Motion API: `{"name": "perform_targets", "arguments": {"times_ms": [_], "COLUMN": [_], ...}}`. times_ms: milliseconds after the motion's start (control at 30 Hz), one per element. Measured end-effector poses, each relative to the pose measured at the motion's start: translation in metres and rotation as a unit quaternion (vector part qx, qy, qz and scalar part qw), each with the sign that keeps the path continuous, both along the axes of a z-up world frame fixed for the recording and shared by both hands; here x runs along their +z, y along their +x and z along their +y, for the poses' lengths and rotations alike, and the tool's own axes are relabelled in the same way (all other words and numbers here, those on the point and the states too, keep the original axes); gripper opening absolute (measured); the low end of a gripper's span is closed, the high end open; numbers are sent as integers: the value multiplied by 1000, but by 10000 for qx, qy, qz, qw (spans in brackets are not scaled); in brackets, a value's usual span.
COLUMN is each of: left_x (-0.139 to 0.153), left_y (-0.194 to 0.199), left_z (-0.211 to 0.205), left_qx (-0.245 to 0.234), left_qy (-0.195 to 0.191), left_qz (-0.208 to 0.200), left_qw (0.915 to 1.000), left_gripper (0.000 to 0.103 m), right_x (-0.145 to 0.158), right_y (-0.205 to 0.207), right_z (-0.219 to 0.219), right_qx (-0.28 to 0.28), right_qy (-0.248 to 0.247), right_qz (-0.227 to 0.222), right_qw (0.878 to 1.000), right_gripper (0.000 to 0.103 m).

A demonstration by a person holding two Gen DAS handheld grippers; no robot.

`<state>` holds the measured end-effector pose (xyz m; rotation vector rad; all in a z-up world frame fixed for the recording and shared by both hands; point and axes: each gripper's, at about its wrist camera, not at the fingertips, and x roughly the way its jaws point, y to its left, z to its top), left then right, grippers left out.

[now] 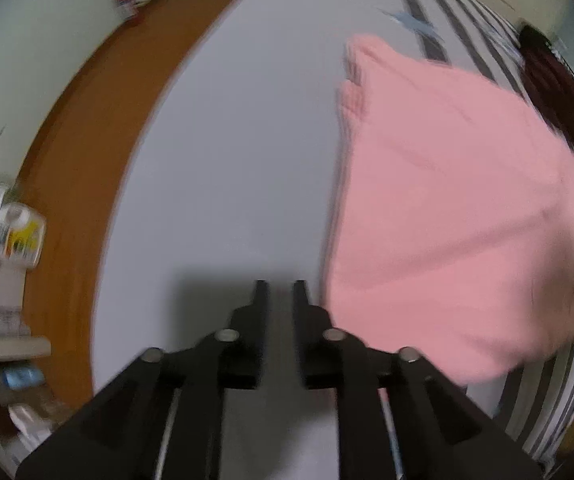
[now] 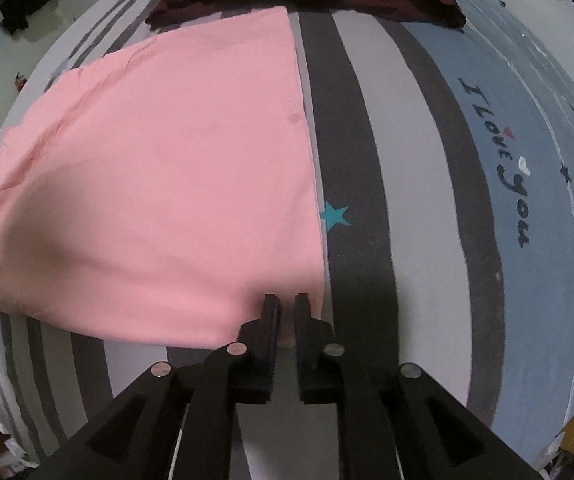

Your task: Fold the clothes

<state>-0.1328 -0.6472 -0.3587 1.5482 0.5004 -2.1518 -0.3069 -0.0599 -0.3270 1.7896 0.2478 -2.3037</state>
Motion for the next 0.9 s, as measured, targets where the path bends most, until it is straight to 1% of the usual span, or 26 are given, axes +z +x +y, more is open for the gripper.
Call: {"name": "perform_targets", "arguments": {"times_ms": [33,67,100,167,233,333,467,500,533,567,600,633,667,700,733,800,900], "left_x": [6,11,15,18,14,3,-10,-18,-29,-35,-41,-43,-44,-43,-42,-37,-23], "left_y": [-4,-14,-26,-48,-77,-137,-191,-206,-217,-220,-222,-224,-225,-225,-224,-222,-215], "left_z": [-6,-9,-12,-12,-23,-18,-26,-29,-33,-36,-37,-36,-35,-35,-36,-39,-49], "left_qx": [65,18,-58,-237,-453,-803,-956,-945,-945,-970,-1034,-1136,-1246,-1302,-1337,-1385,-1361], "left_qy": [-26,-74,-125,-176,-139,-185,-268,-255,-123,44,224,235,181,172,180,162,85], "left_qz": [147,260,363,498,598,660,513,357,187,91,51,63,90,127,168,272,499], "left_qw": [9999,9996,9992,9983,9971,9944,9937,9946,9953,9952,9944,9932,9920,9913,9907,9899,9894], "left_gripper": [26,29,29,29,29,29,31,31,31,31,31,31,26,18,2,1,1], "right_x": [5,12,20,31,40,33,16,10,6,3,1,-1,-3,-6,-9,-14,-22], "right_y": [-1,-2,-6,-13,-16,-40,-49,-48,-44,-43,-42,-42,-42,-41,-39,-35,-29], "right_z": [0,0,-1,-8,-13,-53,-121,-135,-150,-160,-167,-173,-179,-183,-186,-191,-190], "right_qx": [4,-17,-59,-96,-102,202,776,881,958,984,994,1003,1004,1025,1069,1158,1245], "right_qy": [21,32,-7,-108,-285,-584,-730,-775,-796,-843,-906,-969,-1032,-1091,-1087,-1026,-951], "right_qz": [81,199,340,565,727,724,707,662,634,608,579,550,529,485,441,359,240], "right_qw": [10000,9998,9994,9983,9969,9955,9918,9909,9902,9897,9892,9887,9882,9875,9873,9873,9874], "right_gripper": [10,10,11,21,26,26,26,26,26,26,26,26,26,26,26,26,26]}}
